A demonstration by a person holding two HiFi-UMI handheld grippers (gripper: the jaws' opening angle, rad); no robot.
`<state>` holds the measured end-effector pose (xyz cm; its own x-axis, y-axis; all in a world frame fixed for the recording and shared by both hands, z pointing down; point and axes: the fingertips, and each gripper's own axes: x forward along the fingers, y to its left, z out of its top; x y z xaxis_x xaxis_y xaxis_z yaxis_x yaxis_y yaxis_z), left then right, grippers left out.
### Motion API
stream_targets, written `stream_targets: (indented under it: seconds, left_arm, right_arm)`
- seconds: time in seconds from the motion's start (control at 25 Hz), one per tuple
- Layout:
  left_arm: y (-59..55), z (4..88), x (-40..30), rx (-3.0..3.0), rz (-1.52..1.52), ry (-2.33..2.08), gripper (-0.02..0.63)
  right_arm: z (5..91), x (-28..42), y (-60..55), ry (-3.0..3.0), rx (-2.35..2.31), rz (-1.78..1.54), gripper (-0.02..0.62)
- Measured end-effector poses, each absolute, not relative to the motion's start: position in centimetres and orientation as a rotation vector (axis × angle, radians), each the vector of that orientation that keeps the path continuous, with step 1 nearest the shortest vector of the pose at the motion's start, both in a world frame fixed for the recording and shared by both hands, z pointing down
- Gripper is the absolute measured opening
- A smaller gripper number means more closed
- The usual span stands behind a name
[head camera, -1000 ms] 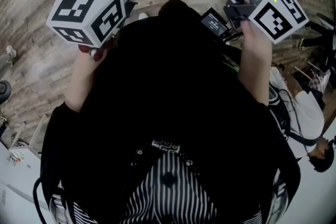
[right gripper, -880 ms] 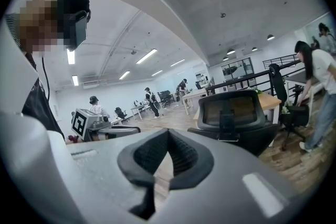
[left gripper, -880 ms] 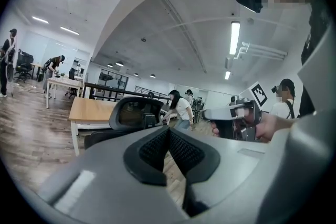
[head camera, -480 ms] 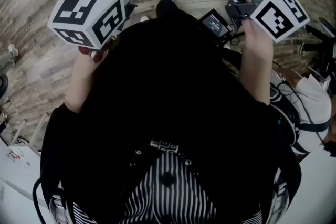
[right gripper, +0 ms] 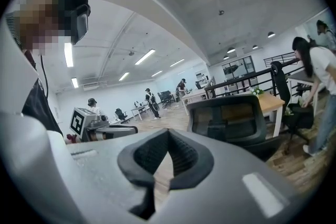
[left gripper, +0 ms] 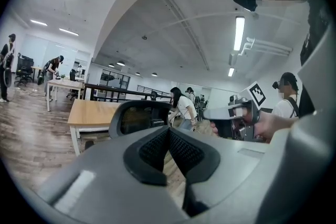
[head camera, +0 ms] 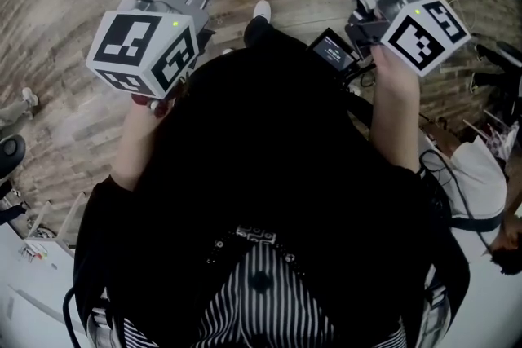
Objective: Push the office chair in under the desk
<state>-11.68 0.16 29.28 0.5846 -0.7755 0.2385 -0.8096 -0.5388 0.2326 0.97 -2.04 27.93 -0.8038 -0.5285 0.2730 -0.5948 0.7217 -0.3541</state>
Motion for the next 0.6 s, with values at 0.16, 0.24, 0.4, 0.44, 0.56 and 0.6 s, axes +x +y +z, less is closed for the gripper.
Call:
stream_targets:
  seconds: [0.16, 0.24, 0.4, 0.44, 0.56, 0.6]
  left_arm:
    - [-3.3, 29.5, -10.5, 2.506, 0.158, -1.294, 0.003]
    - [-3.3, 29.7, -10.5, 2.506, 0.16, -1.301, 0.003]
    - [-6.3, 30.0, -9.6, 2.497, 0.169, -1.302, 0.003]
    - [-6.5, 29.6, -9.6, 2.503, 0.165, -1.305, 0.003]
    - [-6.6, 27.7, -10.1, 2.531, 0.15, -1.33, 0.003]
    - [-7.2, 27.1, -10.0, 2.536, 0.148, -1.342, 0.003]
  right_arm:
    - [28.3, 2.0, -5.5, -2.776, 0.933, 0.655, -0.002]
    - [28.5, 2.1, -5.5, -2.784, 0.939, 0.652, -0.002]
    - [29.7, 3.8, -8.8, -2.78, 0.952, 0.726, -0.002]
    - [29.5, 4.0, -9.2, -2.785, 0.959, 0.736, -0.002]
    - [27.8, 3.6, -10.0, -2.813, 0.956, 0.706, -0.002]
    - [27.3, 3.5, -10.7, -2.82, 0.945, 0.689, -0.002]
